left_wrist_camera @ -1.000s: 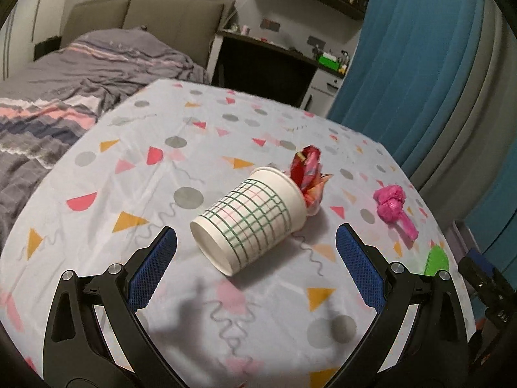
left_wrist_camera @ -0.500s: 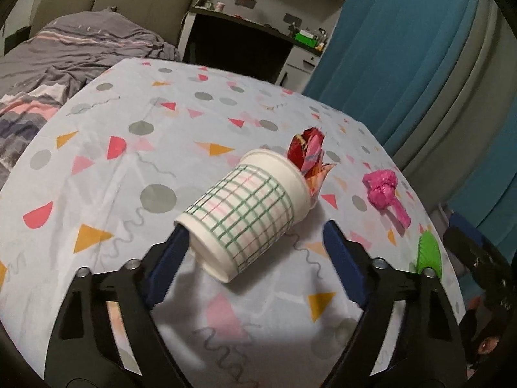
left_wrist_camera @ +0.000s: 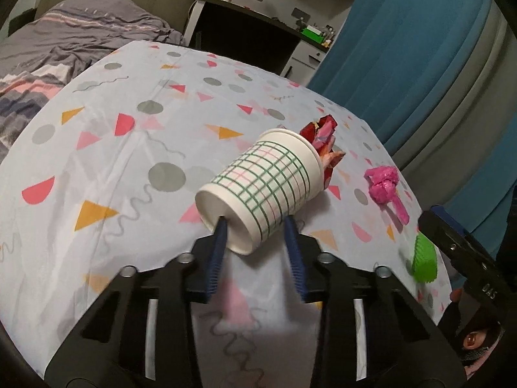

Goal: Collect trash
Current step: 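Grasp the white grid-pattern cup rim with the left gripper and lift it, then grasp the red-and-white wrapper with the right gripper while the left holds the grid cup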

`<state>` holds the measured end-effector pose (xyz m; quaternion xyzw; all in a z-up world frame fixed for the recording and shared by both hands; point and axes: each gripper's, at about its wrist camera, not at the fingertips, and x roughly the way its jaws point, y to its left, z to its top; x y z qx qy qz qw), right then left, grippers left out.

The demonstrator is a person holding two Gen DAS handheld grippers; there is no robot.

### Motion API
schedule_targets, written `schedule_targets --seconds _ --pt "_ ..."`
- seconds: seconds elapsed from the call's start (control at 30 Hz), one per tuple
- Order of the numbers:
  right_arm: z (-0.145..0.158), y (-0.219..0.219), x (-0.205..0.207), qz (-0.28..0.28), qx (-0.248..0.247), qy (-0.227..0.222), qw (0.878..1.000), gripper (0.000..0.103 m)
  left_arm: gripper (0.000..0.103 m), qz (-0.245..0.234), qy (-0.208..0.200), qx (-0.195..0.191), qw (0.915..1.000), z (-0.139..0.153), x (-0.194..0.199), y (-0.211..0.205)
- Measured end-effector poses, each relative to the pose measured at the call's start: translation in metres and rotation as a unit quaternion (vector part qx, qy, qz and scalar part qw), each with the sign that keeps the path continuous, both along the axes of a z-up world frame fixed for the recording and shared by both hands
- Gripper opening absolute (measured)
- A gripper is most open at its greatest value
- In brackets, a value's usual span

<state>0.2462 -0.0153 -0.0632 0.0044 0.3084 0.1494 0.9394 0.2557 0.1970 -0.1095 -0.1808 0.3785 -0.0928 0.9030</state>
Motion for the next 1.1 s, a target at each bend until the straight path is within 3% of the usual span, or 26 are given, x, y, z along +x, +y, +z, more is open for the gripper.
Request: schedule_targets --seconds 0.13,0.23,0.5,0.93,1.1 --pt "0.000 0.001 0.000 0.001 -0.002 0.002 1.000 0.086 0.009 -0.006 -0.007 -0.001 1.0000 0.002 -0.004 -0.002" --pt "-0.001 0.002 0.000 0.002 -0.004 0.002 1.000 0.086 0.006 -0.010 -0.011 -0.003 0.9999 0.002 -0.006 -0.002" --pt "0.000 0.008 0.007 0.006 -0.006 0.003 1.000 0.086 0.004 -0.004 -0.030 -0.002 0.9995 0.010 -0.020 -0.001" --pt "0.001 0.056 0.051 0.045 0.010 -0.002 0.999 0.086 0.004 0.055 -0.037 0.002 0.9978 0.014 -0.054 0.026" --pt "-0.005 0.067 0.064 0.048 0.011 0.013 0.999 0.080 0.004 0.078 -0.033 0.003 0.9964 0.013 -0.058 0.037"
